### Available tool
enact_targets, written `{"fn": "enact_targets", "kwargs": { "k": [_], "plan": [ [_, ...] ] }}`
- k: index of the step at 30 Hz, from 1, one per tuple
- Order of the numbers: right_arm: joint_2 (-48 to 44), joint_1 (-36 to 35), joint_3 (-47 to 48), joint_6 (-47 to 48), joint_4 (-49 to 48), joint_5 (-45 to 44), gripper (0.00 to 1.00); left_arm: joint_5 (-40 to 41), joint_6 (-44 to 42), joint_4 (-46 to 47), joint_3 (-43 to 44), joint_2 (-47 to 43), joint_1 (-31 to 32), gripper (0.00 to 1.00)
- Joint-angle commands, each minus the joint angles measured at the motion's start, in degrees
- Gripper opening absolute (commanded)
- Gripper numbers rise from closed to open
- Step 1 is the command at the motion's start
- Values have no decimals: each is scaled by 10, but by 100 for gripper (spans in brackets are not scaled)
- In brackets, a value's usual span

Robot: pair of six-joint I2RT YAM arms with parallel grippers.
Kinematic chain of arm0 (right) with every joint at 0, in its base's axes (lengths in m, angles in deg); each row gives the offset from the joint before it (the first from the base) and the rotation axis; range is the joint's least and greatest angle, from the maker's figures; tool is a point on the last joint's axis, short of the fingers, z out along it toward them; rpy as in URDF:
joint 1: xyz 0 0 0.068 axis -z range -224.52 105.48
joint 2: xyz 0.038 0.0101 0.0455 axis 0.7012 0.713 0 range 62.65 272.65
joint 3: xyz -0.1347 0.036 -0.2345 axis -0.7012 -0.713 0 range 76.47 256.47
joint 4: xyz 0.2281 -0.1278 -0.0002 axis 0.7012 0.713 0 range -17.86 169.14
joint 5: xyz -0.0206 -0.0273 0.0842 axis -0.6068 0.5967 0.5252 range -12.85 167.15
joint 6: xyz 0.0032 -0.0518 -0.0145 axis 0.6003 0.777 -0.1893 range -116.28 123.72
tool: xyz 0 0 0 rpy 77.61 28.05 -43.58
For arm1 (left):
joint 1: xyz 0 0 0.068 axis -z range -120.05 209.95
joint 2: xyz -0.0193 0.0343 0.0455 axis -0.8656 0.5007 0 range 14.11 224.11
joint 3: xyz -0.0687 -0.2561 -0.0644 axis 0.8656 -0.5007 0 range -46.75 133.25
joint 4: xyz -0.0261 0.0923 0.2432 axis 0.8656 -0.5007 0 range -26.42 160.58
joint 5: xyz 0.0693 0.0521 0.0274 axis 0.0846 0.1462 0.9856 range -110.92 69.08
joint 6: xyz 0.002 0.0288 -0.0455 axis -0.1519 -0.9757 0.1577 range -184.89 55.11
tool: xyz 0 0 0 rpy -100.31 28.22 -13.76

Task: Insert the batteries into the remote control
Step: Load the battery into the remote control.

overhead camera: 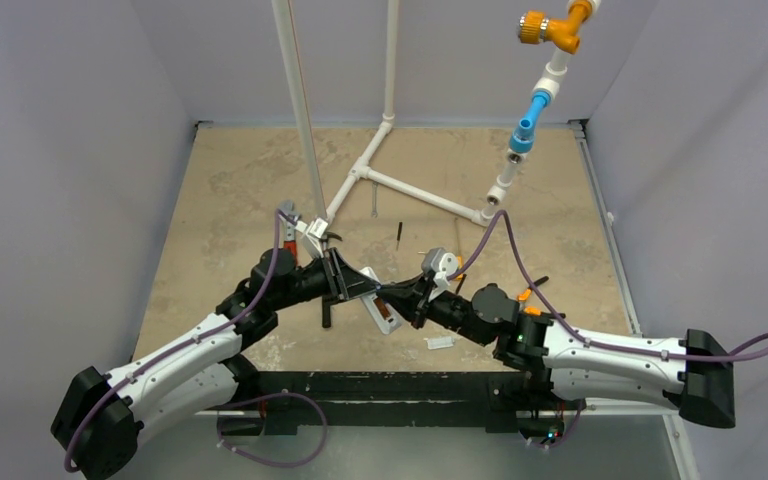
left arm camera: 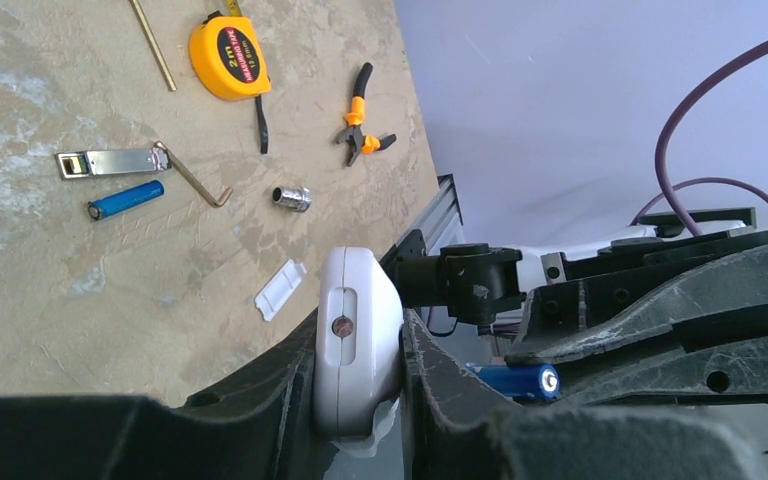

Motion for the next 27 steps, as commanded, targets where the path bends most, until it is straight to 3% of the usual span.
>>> {"fn": "enact_targets", "kwargs": {
  "k": [1,27],
  "plan": [
    [0,-2,-15,-10,-32,-2,0,-18,13,35,26,-2,2,0],
    [7,-2,-50,-47,-35,-30,0,-33,32,57,26,11,2,0]
  ]
}}
